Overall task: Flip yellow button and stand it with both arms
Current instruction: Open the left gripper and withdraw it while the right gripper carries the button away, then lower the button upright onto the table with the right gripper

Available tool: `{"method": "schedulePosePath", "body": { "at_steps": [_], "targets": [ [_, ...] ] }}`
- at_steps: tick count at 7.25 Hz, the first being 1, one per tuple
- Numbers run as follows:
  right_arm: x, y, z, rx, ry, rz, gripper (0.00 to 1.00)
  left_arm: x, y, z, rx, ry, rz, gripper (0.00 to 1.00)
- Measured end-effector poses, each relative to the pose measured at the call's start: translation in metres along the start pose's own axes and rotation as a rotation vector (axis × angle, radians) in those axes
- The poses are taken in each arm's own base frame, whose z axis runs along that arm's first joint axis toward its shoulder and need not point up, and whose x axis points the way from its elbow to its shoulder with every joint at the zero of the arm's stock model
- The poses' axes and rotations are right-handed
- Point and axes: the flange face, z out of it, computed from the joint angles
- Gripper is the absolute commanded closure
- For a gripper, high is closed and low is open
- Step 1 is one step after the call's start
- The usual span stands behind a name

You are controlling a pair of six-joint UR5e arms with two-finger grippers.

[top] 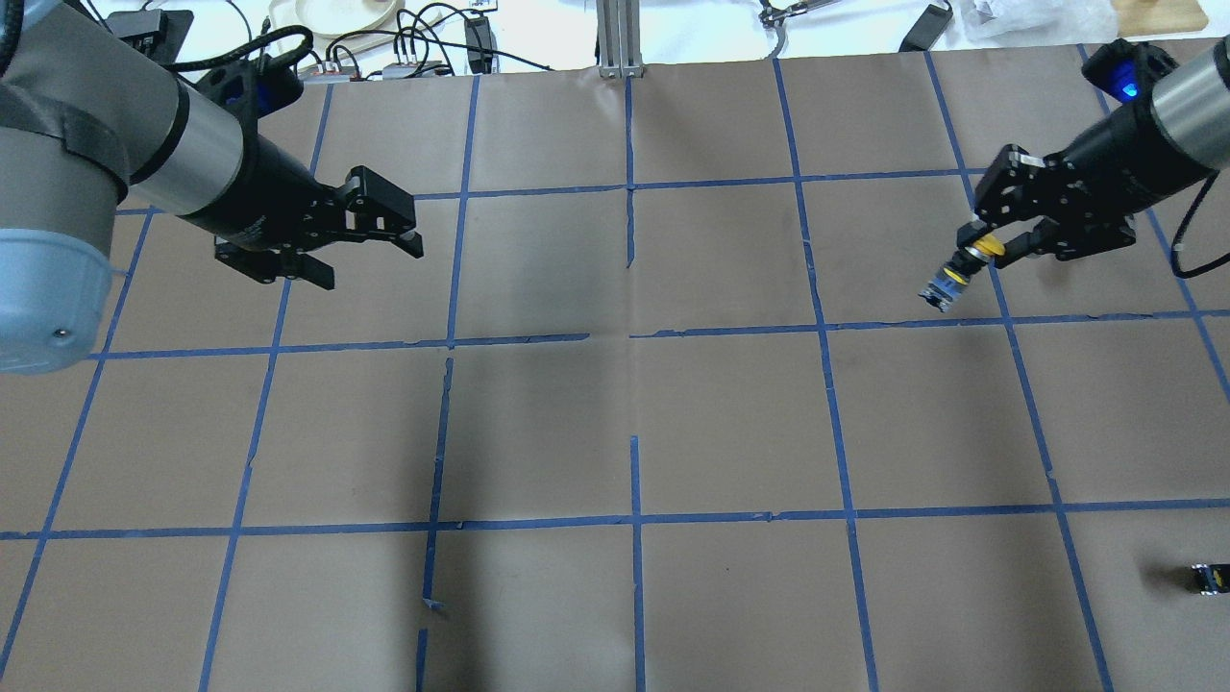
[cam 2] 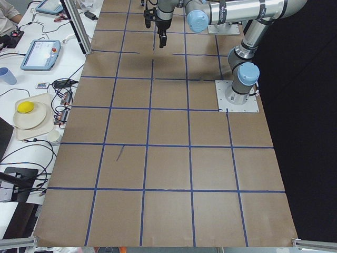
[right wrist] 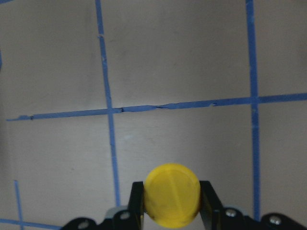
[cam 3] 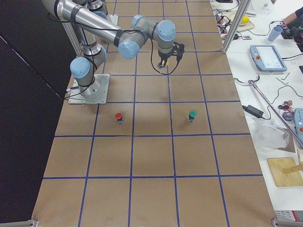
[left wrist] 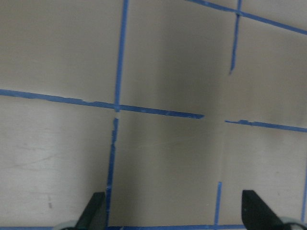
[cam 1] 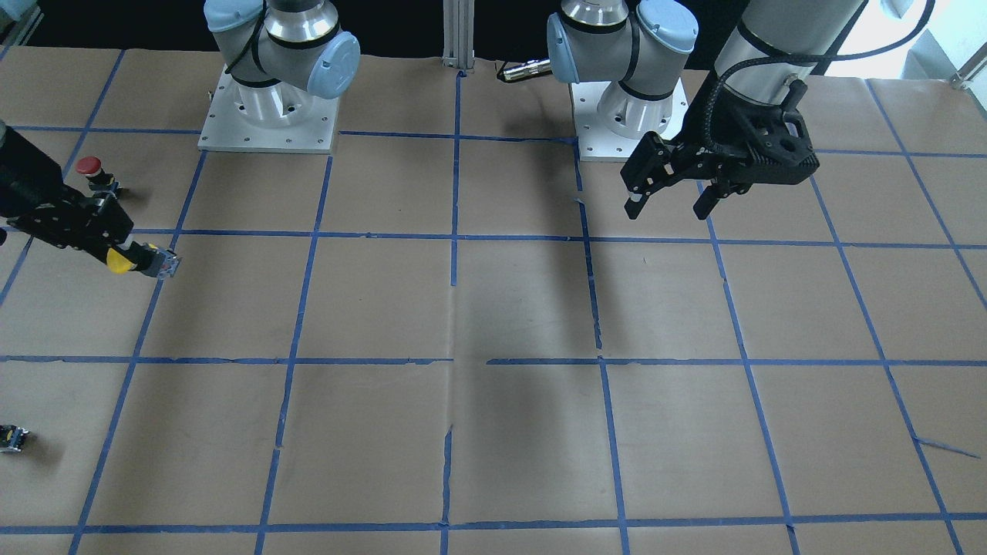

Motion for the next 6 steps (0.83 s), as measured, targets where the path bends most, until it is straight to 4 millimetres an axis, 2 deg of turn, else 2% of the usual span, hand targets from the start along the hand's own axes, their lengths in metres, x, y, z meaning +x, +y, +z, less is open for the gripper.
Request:
{"method": "schedulePosePath", "body": {
  "at_steps": [1,2,4,6],
  "targets": [
    [0.039,0.006,0.007,0.024,0.031,-0.146,0.85,0.005,-0.007,-0.012,-0.017,-0.028,0.01,0.0],
    [0.072,0.017,0.017,0.056,0.07,-0.322,0.85,0.019,-0.017,-0.022,-0.043,-0.061,0.038,0.0],
    [0.125,0.054,0.045,0.101,0.136,-0.604,0.85,0.051,-0.016,-0.035,-0.097,-0.109,0.127,0.0],
    [0.167,0.084,0.053,0.151,0.162,-0.85,0.85,0.049,-0.015,-0.035,-0.119,-0.117,0.184,0.0]
  ]
}}
